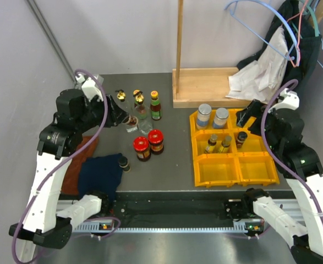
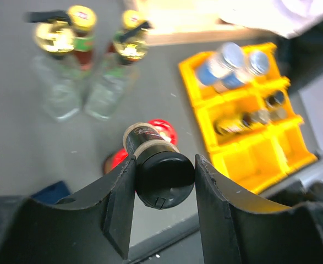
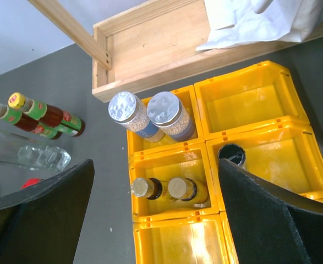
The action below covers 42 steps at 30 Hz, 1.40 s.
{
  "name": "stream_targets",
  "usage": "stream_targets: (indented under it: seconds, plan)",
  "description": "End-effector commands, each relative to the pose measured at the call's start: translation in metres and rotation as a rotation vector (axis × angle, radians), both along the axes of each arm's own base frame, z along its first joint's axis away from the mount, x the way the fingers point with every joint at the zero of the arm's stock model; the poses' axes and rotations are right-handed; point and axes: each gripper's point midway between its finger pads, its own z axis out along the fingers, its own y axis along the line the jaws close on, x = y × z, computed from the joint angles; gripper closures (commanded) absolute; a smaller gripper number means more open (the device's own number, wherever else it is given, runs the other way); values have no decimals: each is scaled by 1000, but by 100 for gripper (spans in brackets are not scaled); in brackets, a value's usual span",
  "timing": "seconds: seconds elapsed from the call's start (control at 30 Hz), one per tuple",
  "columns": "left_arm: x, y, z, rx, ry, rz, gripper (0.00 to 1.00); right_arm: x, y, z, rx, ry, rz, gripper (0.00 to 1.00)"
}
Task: Organize the condiment bottles
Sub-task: Pick up the bottle from the center of the board, then place the bottle in the storage box.
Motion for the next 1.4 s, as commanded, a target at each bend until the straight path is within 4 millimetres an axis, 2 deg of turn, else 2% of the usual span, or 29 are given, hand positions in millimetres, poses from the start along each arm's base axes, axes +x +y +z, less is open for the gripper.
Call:
stream_targets:
  seconds: [0.0, 0.07, 0.1, 0.17, 0.2, 0.27, 0.3, 0.37, 0.4, 0.43, 0.47, 0.5, 0.53, 0.57, 0.6, 0.63, 0.67, 0.7, 0.73, 0.77, 0.8, 0.83, 1.0, 1.1, 1.23, 1.37]
  plan:
    - [-4, -34, 25, -71, -67, -167, 100, -13, -18, 33, 23, -63, -85, 7]
    - [-5, -55, 23, -64, -63, -219, 100, -17, -26, 44, 23, -84, -123, 7]
    - [-11, -75, 24, -46, -84, -255, 100, -19, -28, 47, 24, -91, -133, 7]
    - [-10, -102, 18, 0, -84, -284, 100, -23, -32, 56, 33, -116, -148, 7]
    - [-18, -122, 17, 19, -95, -323, 100, -26, -33, 60, 34, -126, -151, 7]
    - [-15, -152, 8, 35, -67, -376, 100, -30, -36, 69, 42, -150, -160, 7]
    - [-15, -174, 0, 45, -55, -417, 100, -33, -38, 71, 42, -158, -166, 7]
    - [-14, -193, 5, 48, -83, -441, 100, -39, -43, 79, 45, -177, -185, 6]
    - [-13, -209, -5, 73, -74, -460, 100, -41, -45, 83, 45, -186, -189, 6]
    - [-11, -218, 6, 64, -114, -475, 100, -47, -49, 88, 44, -198, -207, 6]
    - [-10, -227, 7, 69, -124, -484, 100, -49, -53, 90, 42, -205, -220, 6]
    - [-10, -243, -2, 84, -115, -511, 100, -52, -55, 94, 42, -216, -230, 6]
    - [-9, -253, 10, 77, -152, -528, 100, -59, -62, 101, 46, -242, -257, 6]
    - [-7, -261, 11, 79, -165, -537, 100, -63, -65, 105, 51, -259, -267, 6]
    - [-6, -278, -2, 103, -150, -558, 100, -66, -67, 111, 59, -280, -278, 6]
    - [-3, -286, 9, 98, -184, -569, 100, -72, -72, 118, 66, -308, -293, 6]
    - [-1, -294, 9, 103, -190, -576, 100, -79, -75, 128, 81, -354, -301, 6]
    - [2, -309, -6, 124, -174, -590, 100, -84, -78, 135, 84, -382, -308, 6]
    - [5, -316, 5, 114, -201, -594, 100, -88, -80, 143, 91, -412, -309, 6]
    - [6, -325, 4, 112, -208, -611, 100, -94, -81, 154, 106, -457, -304, 6]
    - [9, -339, -12, 131, -191, -626, 100, -97, -82, 159, 92, -477, -297, 6]
    - [9, -347, -3, 117, -218, -639, 100, -100, -81, 167, 94, -500, -287, 5]
    - [9, -399, -15, 94, -274, -733, 100, -115, -78, 201, 77, -619, -231, 5]
    - [8, -419, -24, 107, -323, -769, 100, -124, -74, 215, 70, -671, -190, 4]
    - [5, -438, -26, 59, -360, -814, 100, -129, -72, 213, 72, -680, -169, 4]
    - [-7, -454, -40, 69, -362, -874, 100, -131, -72, 203, 68, -668, -165, 4]
